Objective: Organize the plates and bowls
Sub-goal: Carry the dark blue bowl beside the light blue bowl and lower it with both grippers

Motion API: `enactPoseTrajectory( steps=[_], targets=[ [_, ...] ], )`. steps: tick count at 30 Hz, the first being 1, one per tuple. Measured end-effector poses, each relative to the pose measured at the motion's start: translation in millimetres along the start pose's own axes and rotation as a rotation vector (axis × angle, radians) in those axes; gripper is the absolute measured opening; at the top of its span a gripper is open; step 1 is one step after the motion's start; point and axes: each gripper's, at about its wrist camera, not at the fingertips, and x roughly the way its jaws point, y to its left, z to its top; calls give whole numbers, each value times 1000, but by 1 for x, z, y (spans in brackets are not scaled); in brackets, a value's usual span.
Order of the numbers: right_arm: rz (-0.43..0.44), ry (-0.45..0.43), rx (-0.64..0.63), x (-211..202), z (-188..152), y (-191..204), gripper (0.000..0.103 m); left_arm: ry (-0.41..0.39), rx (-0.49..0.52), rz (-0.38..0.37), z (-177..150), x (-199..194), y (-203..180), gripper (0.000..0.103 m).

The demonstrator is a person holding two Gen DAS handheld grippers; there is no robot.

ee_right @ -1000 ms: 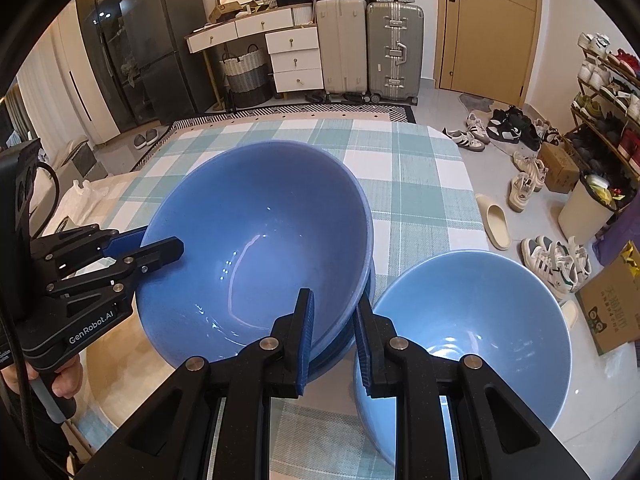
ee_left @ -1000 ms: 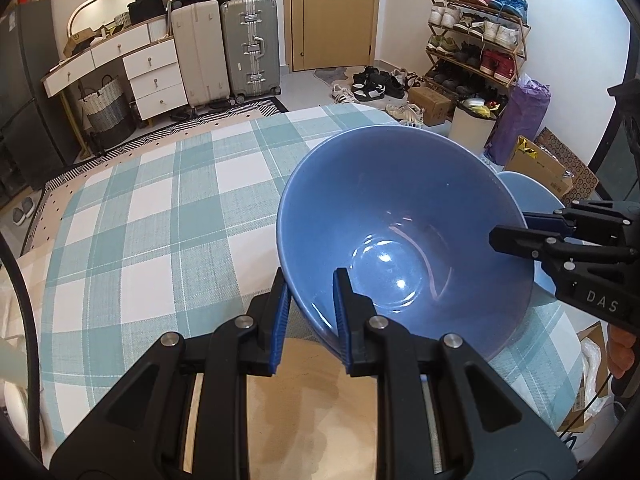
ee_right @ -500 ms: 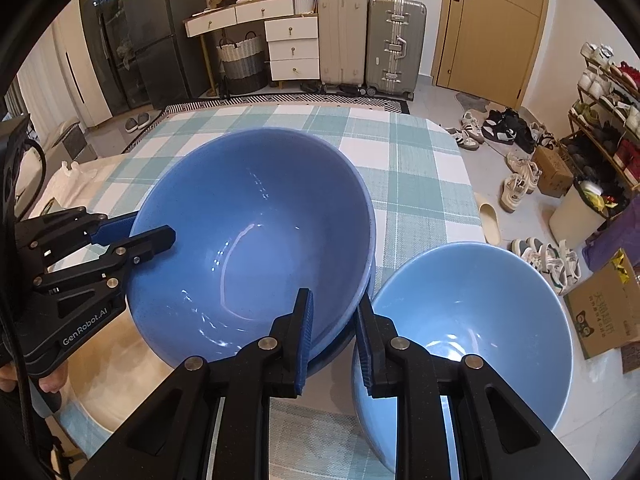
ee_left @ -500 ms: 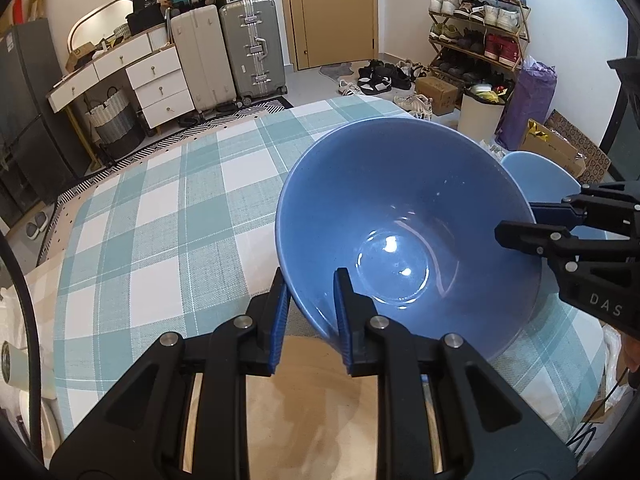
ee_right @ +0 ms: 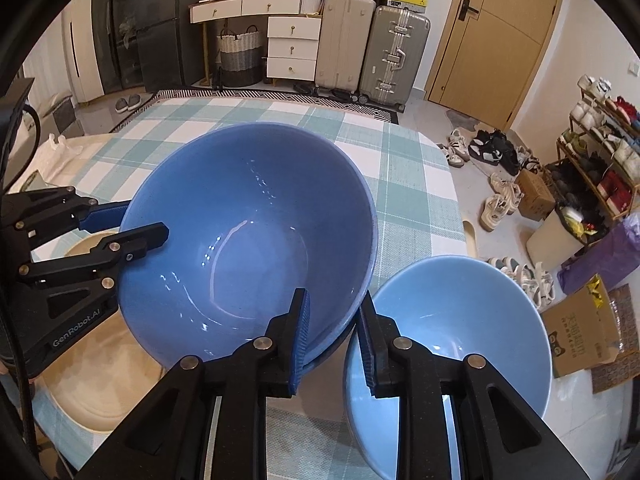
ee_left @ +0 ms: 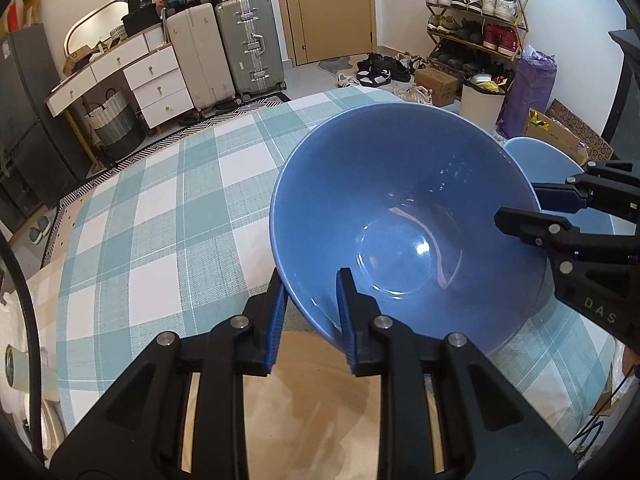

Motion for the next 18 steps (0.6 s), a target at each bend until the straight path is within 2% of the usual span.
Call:
enactPoseTrajectory(
  steps=[18],
  targets=[
    [-63, -2, -36, 6, 2, 0, 24, 26, -4, -22, -4, 9, 4, 29]
  ],
)
